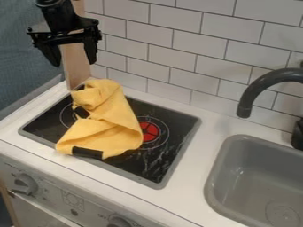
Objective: Unfold the cloth from bottom right to top left
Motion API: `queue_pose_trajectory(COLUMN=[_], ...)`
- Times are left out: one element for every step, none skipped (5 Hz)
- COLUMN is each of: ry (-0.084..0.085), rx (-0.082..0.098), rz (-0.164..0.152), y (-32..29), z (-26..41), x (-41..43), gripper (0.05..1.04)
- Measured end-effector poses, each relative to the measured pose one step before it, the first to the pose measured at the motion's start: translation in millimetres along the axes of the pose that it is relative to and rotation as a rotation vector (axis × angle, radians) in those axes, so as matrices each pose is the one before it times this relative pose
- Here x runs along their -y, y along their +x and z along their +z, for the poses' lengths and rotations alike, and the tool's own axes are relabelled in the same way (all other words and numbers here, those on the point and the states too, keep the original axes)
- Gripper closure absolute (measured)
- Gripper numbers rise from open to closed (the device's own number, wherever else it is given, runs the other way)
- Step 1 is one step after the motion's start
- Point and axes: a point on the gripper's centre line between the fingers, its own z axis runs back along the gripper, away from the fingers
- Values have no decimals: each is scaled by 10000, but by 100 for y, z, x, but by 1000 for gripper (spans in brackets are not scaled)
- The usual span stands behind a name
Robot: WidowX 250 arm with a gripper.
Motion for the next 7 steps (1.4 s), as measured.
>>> queue_pose_trajectory(ry=[-5,-173,475,215,100,78,-396], rx=[-385,-906,-902,-462,-257,600,-142], rz=[-96,-2239,-1737,-2332,-1847,-1770,-1294], y=[-712,-34,21,-398,-1170,-885,-1080], z=[-871,-1421,-690,-367,210,368,-1103], x=[-23,603,64,1366,2398,2507,2684], gripper=[85,85,85,85,85,85,85])
